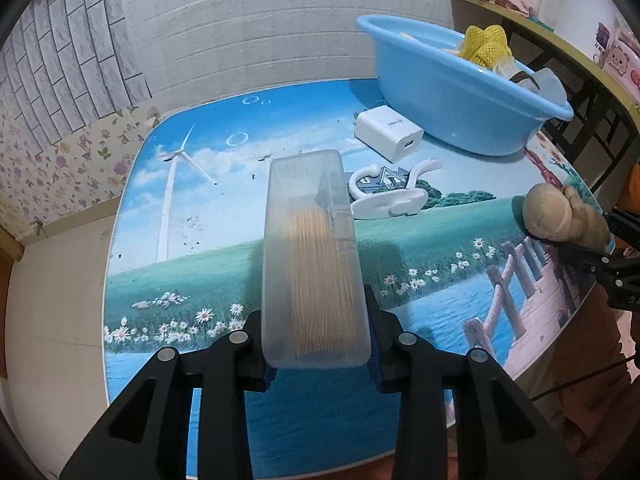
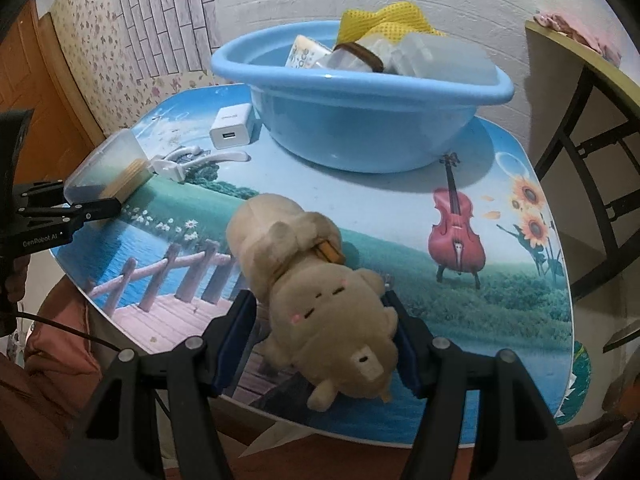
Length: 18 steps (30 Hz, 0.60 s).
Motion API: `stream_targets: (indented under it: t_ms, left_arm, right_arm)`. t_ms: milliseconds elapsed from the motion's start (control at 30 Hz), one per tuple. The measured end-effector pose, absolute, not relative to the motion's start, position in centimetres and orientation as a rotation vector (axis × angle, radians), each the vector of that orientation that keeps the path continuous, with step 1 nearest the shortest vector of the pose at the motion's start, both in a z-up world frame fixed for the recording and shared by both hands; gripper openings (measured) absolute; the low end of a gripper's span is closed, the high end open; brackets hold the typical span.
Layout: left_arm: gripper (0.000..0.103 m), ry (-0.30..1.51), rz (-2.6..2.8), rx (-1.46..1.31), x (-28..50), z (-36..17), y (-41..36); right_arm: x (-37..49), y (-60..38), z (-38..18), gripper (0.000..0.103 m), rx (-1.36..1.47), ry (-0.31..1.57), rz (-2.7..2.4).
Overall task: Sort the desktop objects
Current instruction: 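Carry the toothpick box and bear plush up over the blue basin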
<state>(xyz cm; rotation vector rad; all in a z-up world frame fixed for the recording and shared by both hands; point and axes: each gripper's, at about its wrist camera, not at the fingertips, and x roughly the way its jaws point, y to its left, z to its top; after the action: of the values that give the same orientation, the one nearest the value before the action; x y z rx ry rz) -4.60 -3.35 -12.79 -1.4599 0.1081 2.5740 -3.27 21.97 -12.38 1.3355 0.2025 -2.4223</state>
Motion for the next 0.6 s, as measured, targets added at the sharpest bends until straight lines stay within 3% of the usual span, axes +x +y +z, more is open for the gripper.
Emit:
stream_targets:
  t_ms: [200,600]
  left_arm:
    - [0.032,0.086,2.59,-1.441,-5.3,-12.8,-3.5]
    - [0.032,-0.001,2.642,-1.352,-4.5,-8.8,-4.0]
  right_arm:
    - [-3.6,22.8,-12.5,0.048,1.34,0.151,-2.424]
    - [-1.6,22.8,-8.1,0.046,1.165,0.099,-2.454]
